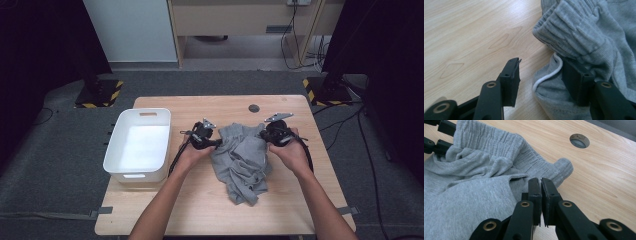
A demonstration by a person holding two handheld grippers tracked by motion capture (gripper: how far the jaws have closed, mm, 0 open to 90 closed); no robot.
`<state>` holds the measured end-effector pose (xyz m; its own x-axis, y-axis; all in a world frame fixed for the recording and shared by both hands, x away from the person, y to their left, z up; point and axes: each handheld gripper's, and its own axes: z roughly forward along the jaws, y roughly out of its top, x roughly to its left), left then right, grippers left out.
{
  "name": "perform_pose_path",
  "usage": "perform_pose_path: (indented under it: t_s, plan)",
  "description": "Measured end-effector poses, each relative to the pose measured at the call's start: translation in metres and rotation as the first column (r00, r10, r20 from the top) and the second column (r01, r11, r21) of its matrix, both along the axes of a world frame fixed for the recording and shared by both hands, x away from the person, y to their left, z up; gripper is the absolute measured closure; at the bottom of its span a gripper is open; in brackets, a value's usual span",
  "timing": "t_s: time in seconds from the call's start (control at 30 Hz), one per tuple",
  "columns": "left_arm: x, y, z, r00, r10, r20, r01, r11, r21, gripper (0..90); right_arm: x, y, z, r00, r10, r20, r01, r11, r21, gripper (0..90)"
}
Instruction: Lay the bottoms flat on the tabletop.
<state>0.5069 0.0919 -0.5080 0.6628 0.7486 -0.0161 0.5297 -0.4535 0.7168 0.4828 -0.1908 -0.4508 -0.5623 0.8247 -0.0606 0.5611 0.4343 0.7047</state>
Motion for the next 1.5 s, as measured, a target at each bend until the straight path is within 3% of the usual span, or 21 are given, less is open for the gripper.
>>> perform_pose_path:
  t_s: [0.3,0.5,0.67,0.8,1.17,1.3,1.5]
  plan:
    - [-0.003,-0.002,-0.008,0.9992,-0.032,-0.023,0.032,0.9993,0.017,49.2,0.0,0.002,0.001,1.0,0.001,0.007,-0.001,1.0,0.008,87.1]
    - [-0.005,-0.008,-0.012,0.9977,-0.059,-0.033,0.06,0.997,0.048,62.9,0.0,0.001,0.002,1.0,0.001,0.005,-0.001,1.0,0.01,87.1]
    - [-0.006,-0.008,-0.01,0.9967,-0.068,-0.045,0.071,0.9957,0.06,81.7,0.0,0.002,0.002,1.0,0.003,0.007,-0.003,1.0,0.009,87.1]
    - [-0.007,-0.005,-0.006,0.9982,-0.054,-0.028,0.055,0.9967,0.06,83.3,0.0,0.001,0.002,1.0,-0.001,0.008,0.001,1.0,0.01,87.1]
    - [-0.011,0.01,0.015,0.999,0.002,0.044,-0.002,1.0,0.002,84.1,0.0,-0.005,0.006,0.9996,-0.001,0.028,0.001,0.9999,0.011,87.2]
    - [-0.013,0.016,0.023,0.998,0.019,0.06,-0.016,0.9991,-0.038,84.1,-0.001,-0.008,0.007,0.9994,-0.005,0.035,0.004,0.9999,0.016,87.2]
    - [-0.013,0.024,0.03,0.9977,0.024,0.063,-0.021,0.9981,-0.059,84.0,-0.001,-0.015,0.009,0.9994,-0.01,0.034,0.01,0.9999,0.013,87.3]
